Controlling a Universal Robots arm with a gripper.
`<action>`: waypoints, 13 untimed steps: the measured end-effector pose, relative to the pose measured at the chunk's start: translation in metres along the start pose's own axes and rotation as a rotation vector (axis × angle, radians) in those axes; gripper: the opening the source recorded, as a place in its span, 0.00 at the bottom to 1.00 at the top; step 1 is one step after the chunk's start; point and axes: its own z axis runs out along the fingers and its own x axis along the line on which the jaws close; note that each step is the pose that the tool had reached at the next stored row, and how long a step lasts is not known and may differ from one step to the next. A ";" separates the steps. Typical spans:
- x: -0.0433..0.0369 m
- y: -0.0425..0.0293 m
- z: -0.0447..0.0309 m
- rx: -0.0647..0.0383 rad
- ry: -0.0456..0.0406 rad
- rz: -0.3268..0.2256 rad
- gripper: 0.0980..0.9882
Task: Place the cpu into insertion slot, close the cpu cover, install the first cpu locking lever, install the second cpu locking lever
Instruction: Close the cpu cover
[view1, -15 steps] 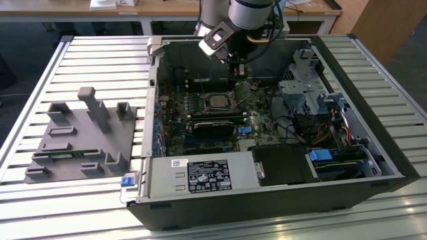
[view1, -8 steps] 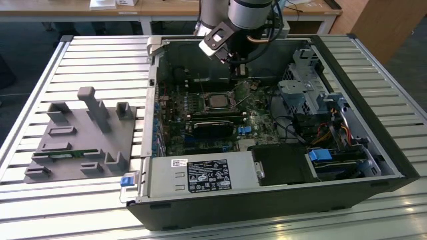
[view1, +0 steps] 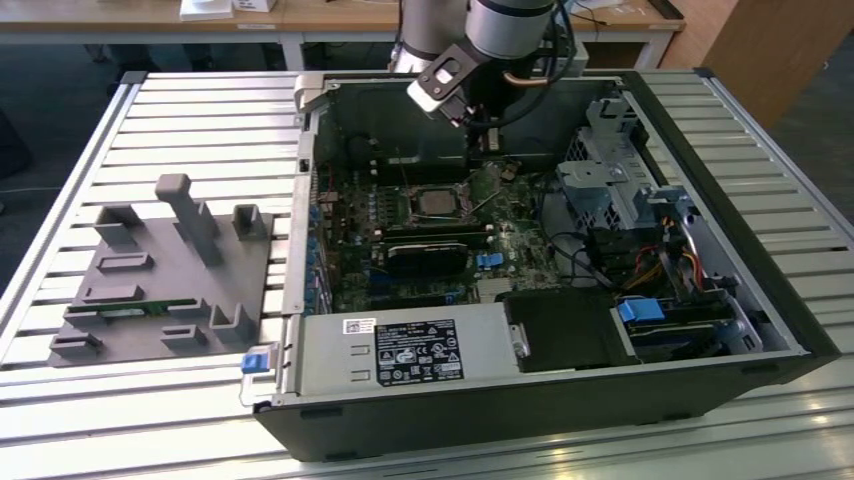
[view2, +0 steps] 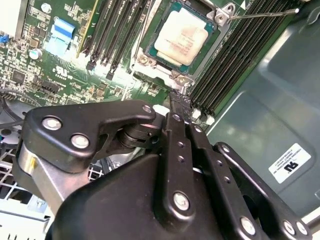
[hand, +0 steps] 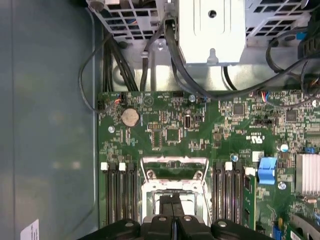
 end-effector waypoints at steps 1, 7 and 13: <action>0.0000 0.0003 0.0000 0.000 0.0001 0.000 0.01; -0.0020 0.0013 0.0012 -0.002 -0.0002 0.000 0.01; -0.0019 0.0074 0.0019 -0.002 0.0000 0.000 0.01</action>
